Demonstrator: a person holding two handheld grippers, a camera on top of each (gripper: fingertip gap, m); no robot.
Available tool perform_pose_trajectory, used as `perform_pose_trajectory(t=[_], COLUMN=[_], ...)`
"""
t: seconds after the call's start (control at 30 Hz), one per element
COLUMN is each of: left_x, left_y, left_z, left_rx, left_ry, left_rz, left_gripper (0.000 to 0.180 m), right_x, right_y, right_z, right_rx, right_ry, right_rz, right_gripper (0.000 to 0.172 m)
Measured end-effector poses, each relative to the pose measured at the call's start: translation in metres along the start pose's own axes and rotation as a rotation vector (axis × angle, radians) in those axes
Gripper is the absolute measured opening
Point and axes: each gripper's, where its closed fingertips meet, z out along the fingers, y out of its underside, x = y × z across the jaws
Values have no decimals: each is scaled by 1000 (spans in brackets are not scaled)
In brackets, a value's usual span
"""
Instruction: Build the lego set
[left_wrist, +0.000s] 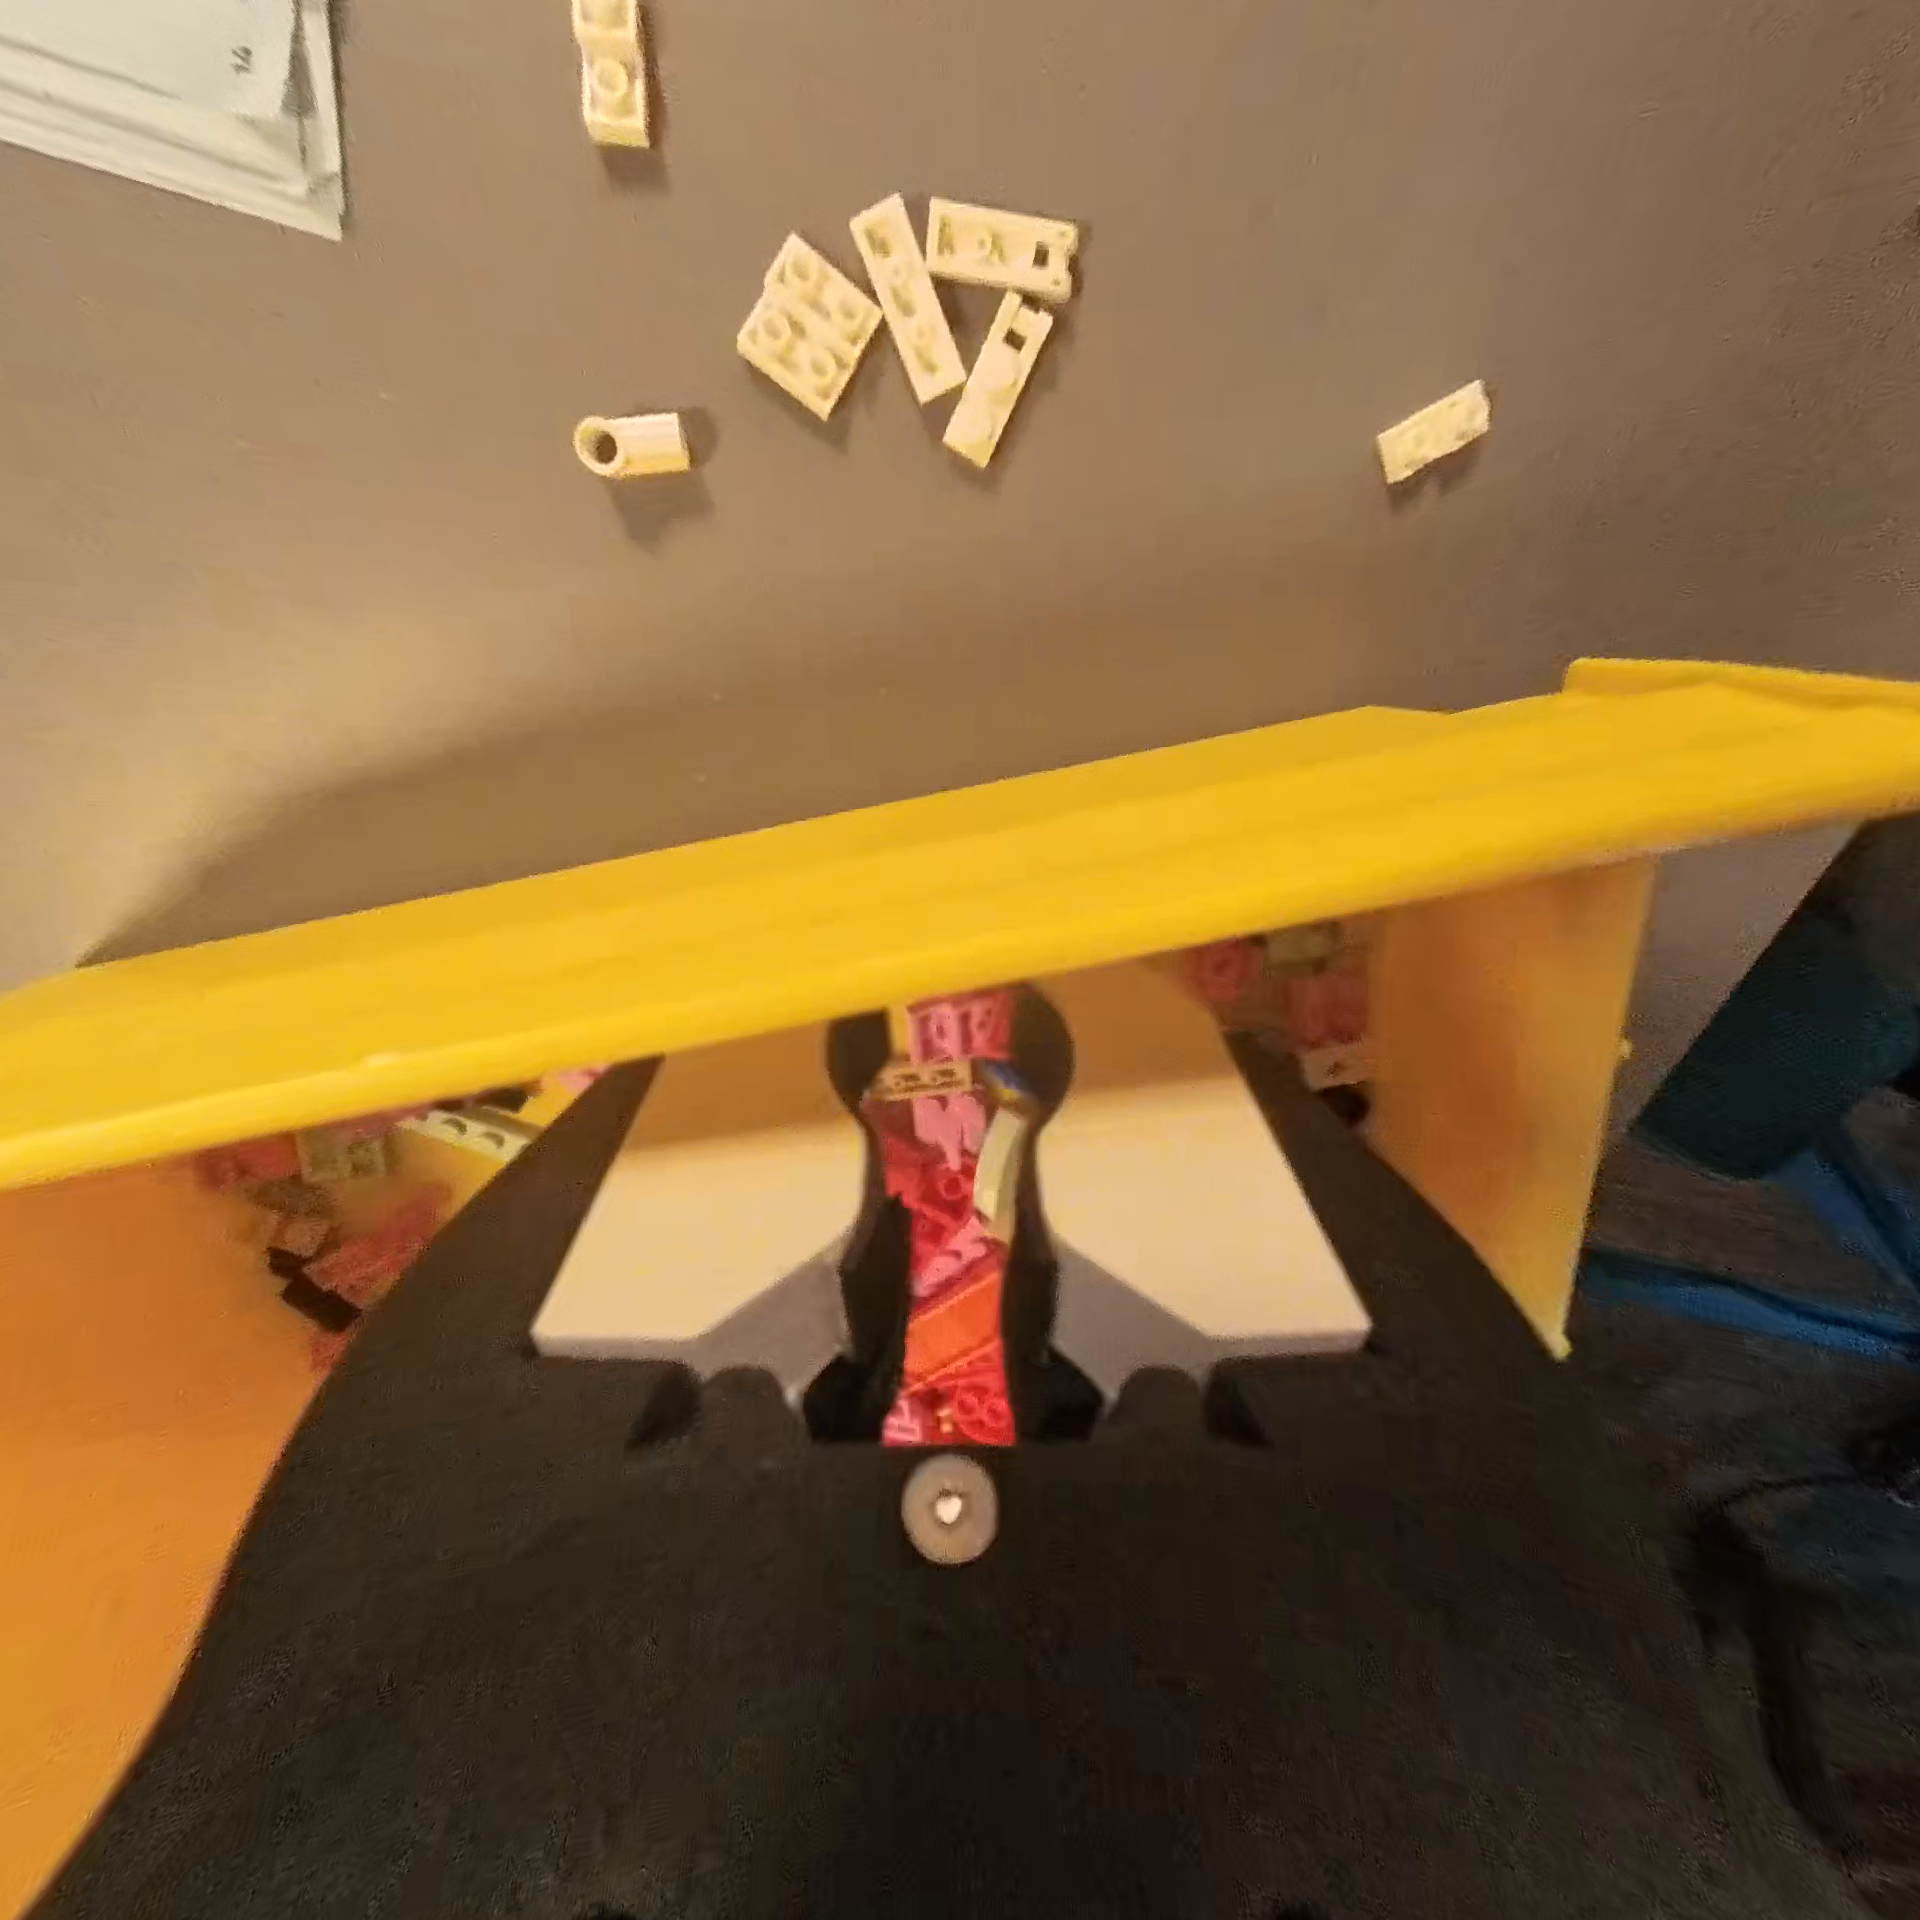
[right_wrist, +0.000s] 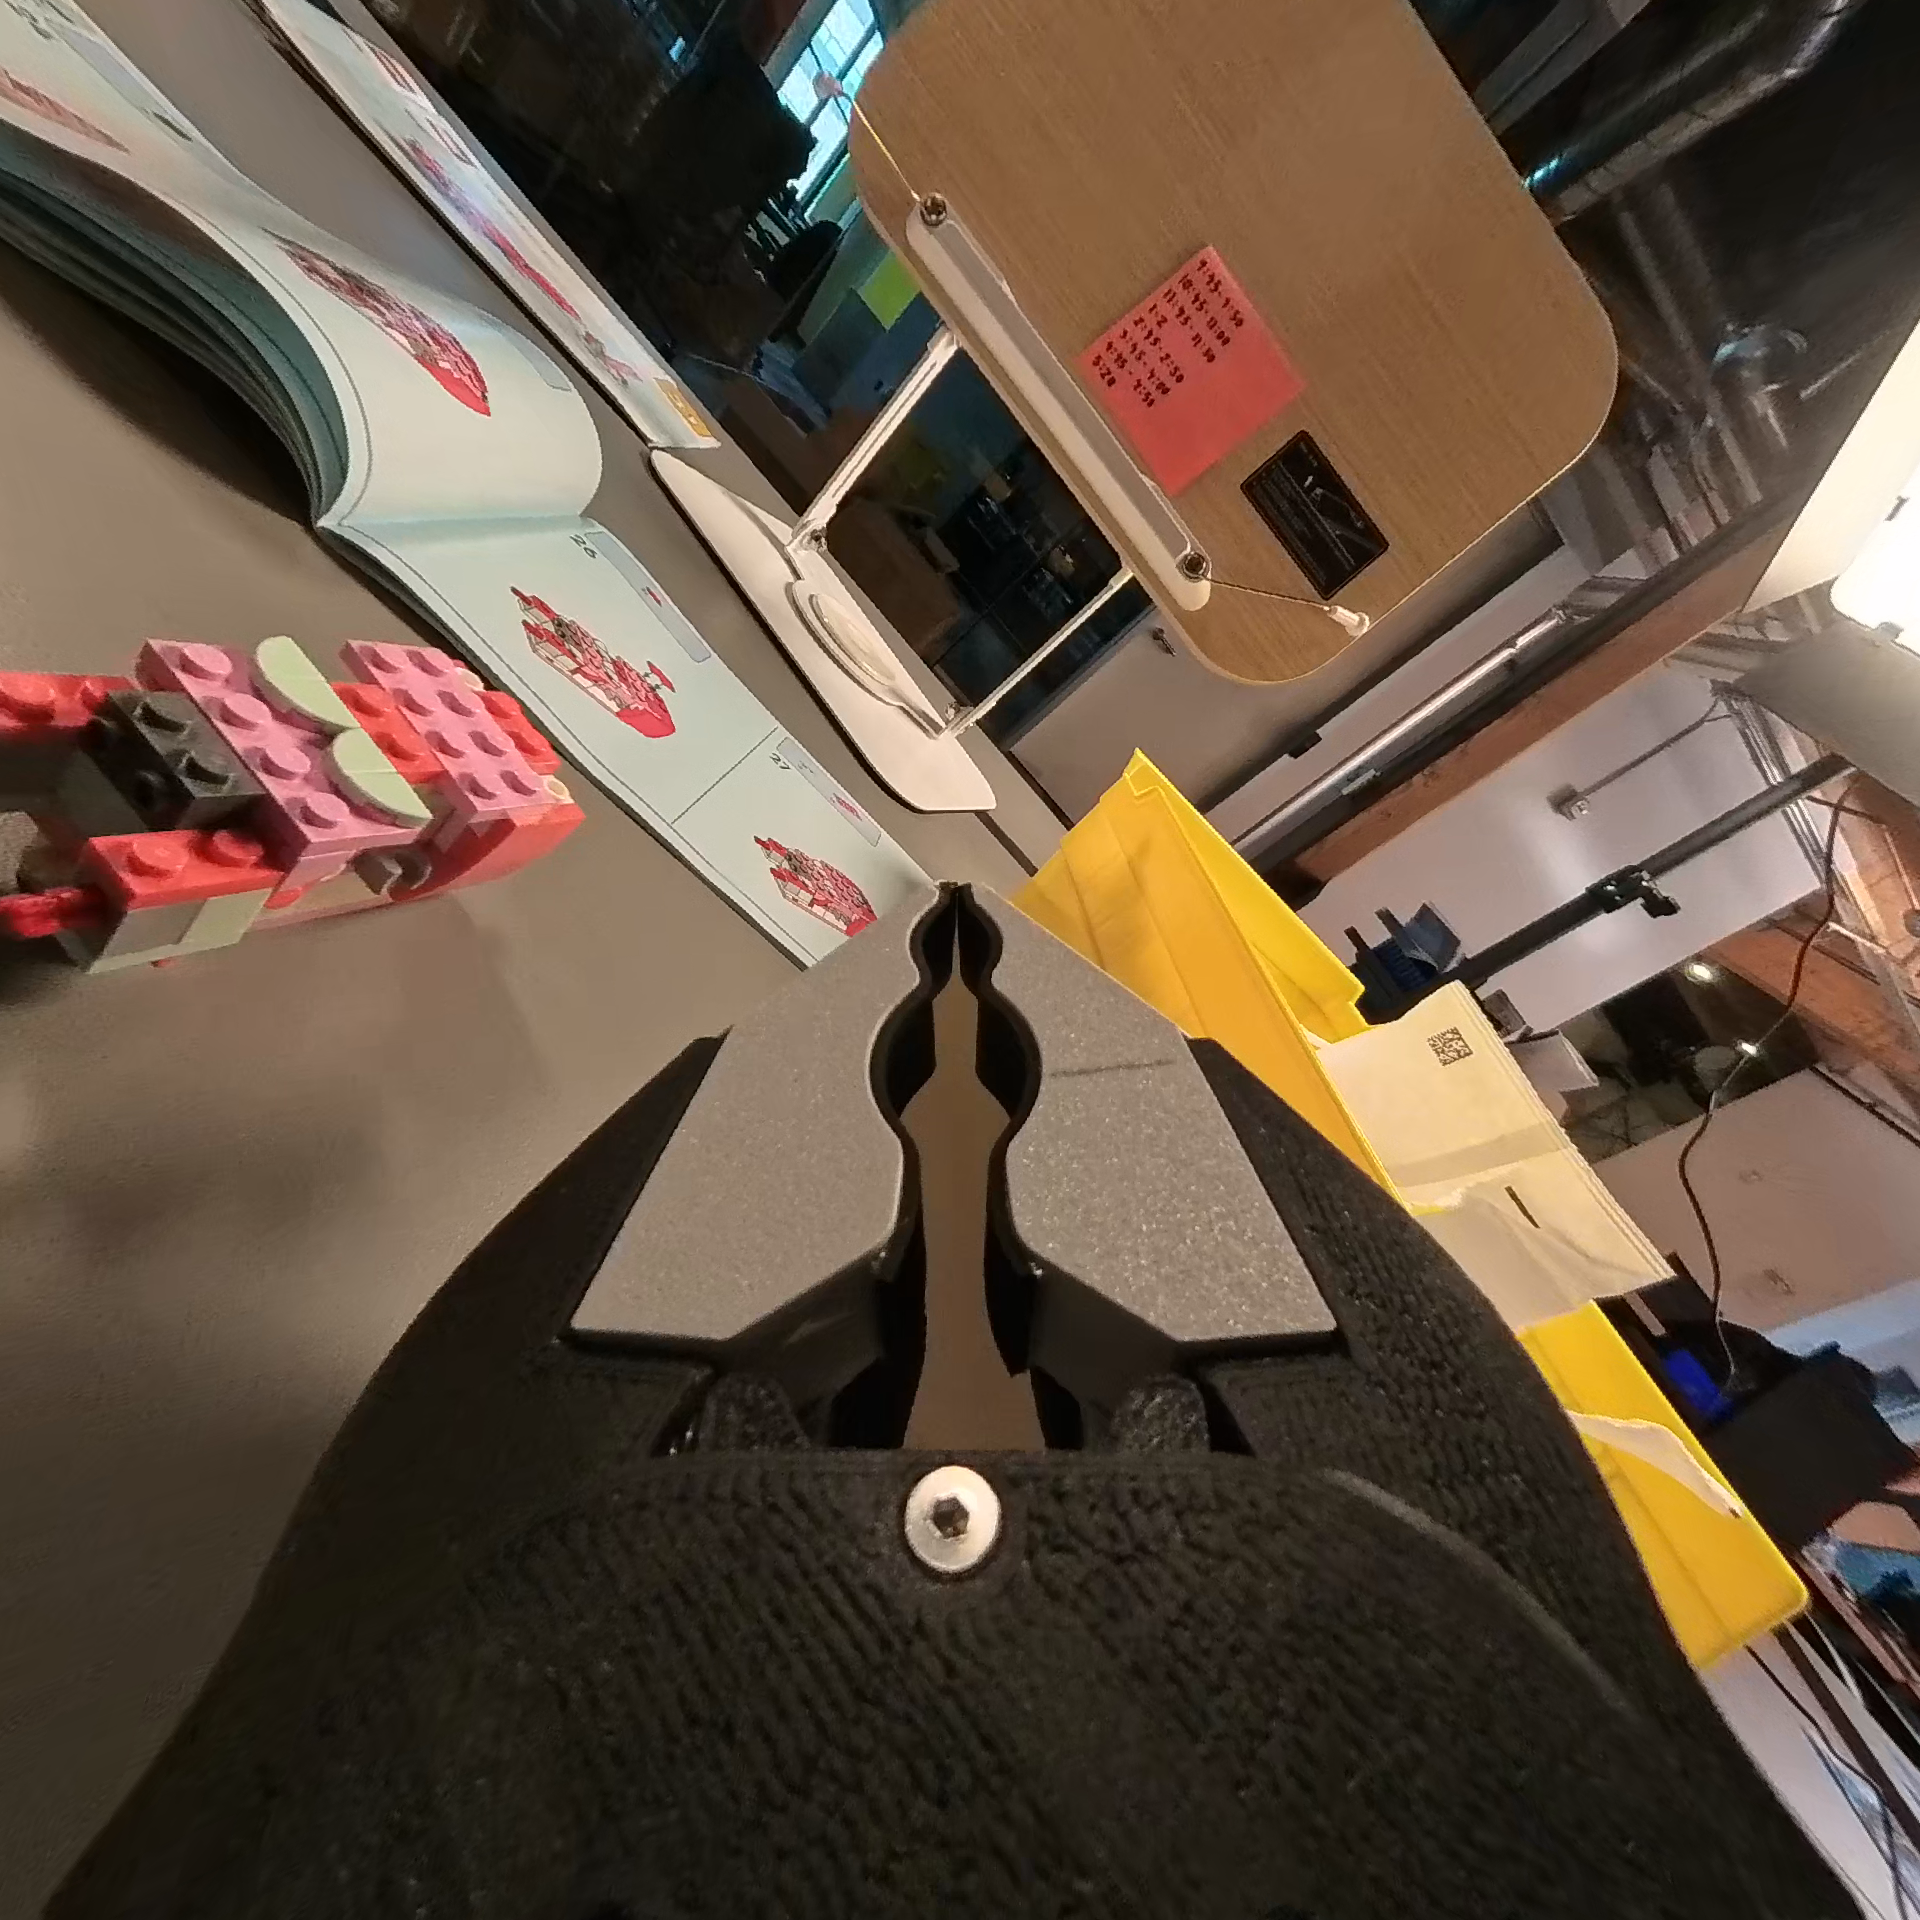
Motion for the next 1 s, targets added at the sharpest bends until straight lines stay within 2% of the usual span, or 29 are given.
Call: perform_pose_trajectory(t=[0.17, 0.23, 0.37, 0.4, 0.47, 0.5, 0.57, 0.7, 0.77, 0.83, 0.93, 1.0], left_x=[-16, -26, -68, -73, -70, -64, -51, -25, -13, -8, -4, -5], left_y=[19, 29, 61, 66, 64, 59, 53, 54, 57, 61, 59, 56], left_z=[-12, -21, -35, -36, -33, -33, -34, -30, -23, -16, -9, -4], left_rx=[-48, -50, -75, -63, -5, 32, 73, 33, -6, -52, -65, -61], left_ry=[-85, -97, -235, -239, -162, -113, -55, -15, -11, -36, -53, -71], left_rz=[-27, -113, -334, -388, -456, -453, -384, -174, -96, -50, -9, -6], left_gripper=[9, 9, 9, 13, 50, 59, 61, 68, 102, 126, 148, 154], right_x=[-1, -1, 0, 0, 0, 0, 0, -1, -1, 0, 4, 4], right_y=[0, -1, -1, -1, 0, 0, 0, 1, 1, 1, -1, -1], right_z=[0, 0, 0, 0, 0, 0, 0, 1, 1, 0, 0, 0], right_rx=[2, 5, 5, 4, 2, 1, 0, -5, -6, -6, 1, 0], right_ry=[-6, -4, 0, 0, 0, 0, -1, -3, -2, 1, 28, 28], right_rz=[-1, 1, 3, 3, 2, 1, 1, -4, -7, -7, -10, -9], right_gripper=[0, 0, 0, 0, 0, 0, 0, 0, 0, 0, 0, 0])
